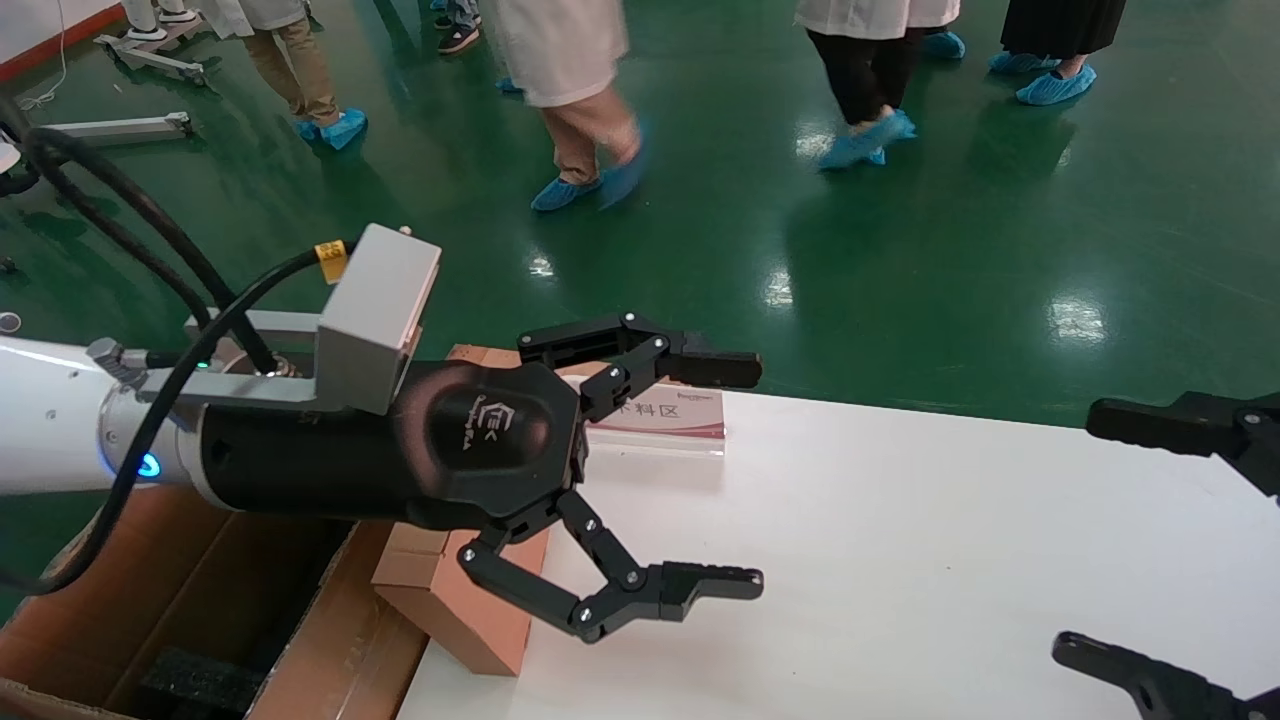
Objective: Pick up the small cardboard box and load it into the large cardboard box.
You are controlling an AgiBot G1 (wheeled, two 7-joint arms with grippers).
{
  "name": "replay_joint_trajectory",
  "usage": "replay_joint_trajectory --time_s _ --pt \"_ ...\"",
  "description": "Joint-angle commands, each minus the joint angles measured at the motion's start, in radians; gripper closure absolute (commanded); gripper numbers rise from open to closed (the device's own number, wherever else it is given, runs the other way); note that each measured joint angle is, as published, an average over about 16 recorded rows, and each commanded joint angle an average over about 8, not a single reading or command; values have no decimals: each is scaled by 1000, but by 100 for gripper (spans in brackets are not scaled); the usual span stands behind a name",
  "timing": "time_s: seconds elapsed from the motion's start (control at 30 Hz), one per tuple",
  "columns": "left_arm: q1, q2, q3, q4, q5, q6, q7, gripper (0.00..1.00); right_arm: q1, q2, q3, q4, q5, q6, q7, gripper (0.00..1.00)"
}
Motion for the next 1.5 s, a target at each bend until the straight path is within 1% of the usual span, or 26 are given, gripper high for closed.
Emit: replay_joint_trajectory --time_s 0.03,0.53,0.63,0.77,0.93,1.1,1.37,1.5 --pt "0 0 0 0 0 0 0 0 0 0 0 0 0 0 0 0" --pt "-1 -3 2 -1 7 -1 -2 0 0 0 0 0 0 0 0 0" --pt "-8 -13 11 -6 31 -5 -13 0 0 0 0 -1 0 0 0 0" --pt "-29 -34 34 -22 90 -23 -60 0 0 0 -1 -1 0 0 0 0" --pt "-88 -62 83 -45 201 -38 -169 0 1 0 -1 -1 0 0 -1 0" --pt "-203 -72 153 -60 362 -16 -310 0 1 0 -1 -1 1 0 -1 0" --pt "-399 -28 283 -66 620 45 -564 0 1 0 -2 -1 1 0 -1 0" --pt "-487 2 359 -70 742 62 -675 0 1 1 -2 -1 1 0 -1 0"
